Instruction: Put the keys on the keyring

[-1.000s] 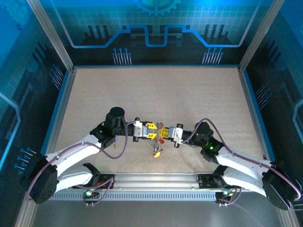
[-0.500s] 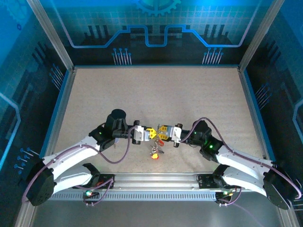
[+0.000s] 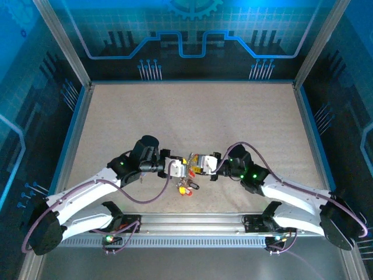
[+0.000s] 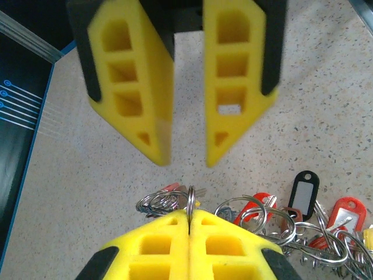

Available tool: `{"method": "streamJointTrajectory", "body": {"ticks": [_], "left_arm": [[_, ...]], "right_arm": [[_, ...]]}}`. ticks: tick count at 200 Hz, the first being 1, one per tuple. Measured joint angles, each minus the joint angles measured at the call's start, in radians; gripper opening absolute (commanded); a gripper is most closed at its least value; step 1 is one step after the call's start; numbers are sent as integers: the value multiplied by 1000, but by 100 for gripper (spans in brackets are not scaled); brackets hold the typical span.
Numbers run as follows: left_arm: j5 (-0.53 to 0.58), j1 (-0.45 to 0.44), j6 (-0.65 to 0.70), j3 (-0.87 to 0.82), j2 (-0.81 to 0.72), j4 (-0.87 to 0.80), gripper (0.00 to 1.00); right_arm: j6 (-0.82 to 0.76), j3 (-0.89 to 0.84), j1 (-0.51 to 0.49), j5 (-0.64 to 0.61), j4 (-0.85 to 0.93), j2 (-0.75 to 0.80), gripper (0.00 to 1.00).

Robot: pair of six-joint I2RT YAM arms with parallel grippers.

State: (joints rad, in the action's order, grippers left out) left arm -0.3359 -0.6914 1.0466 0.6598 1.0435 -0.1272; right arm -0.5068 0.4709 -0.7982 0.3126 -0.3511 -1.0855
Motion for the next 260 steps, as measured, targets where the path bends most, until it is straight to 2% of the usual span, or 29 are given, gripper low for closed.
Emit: {"method": "streamJointTrajectory", "body": {"ticks": [37, 56, 70, 85, 97, 118, 133, 197, 260], "left_arm": [[-2, 0, -1, 0, 0, -3, 0], [-3, 0, -1, 0, 0, -3, 0], [-10, 0, -1, 0, 0, -3, 0], [-12, 0, -5, 0, -1, -3, 0], [-11, 0, -7, 0, -3, -3, 0], [-9, 0, -9, 0, -10, -4, 28], [-18, 0, -10, 0, -20, 0, 35], [-39, 0, 19, 0, -56, 1, 37], [-126, 0, 8, 0, -56, 6, 36]], "right_arm": [[22, 0, -21, -11, -55, -64, 24], [31, 3, -28, -22, -74, -81, 12], [34, 6, -32, -29, -83, -85, 10], [35, 8, -35, -37, -89, -86, 0], [39, 8, -38, -43, -93, -86, 0], [35, -2, -40, -47, -121, -84, 0], [35, -28, -40, -48, -152, -68, 0], [12, -124, -39, 26, -213, 74, 0], [1, -125, -37, 100, -219, 108, 0]]}}
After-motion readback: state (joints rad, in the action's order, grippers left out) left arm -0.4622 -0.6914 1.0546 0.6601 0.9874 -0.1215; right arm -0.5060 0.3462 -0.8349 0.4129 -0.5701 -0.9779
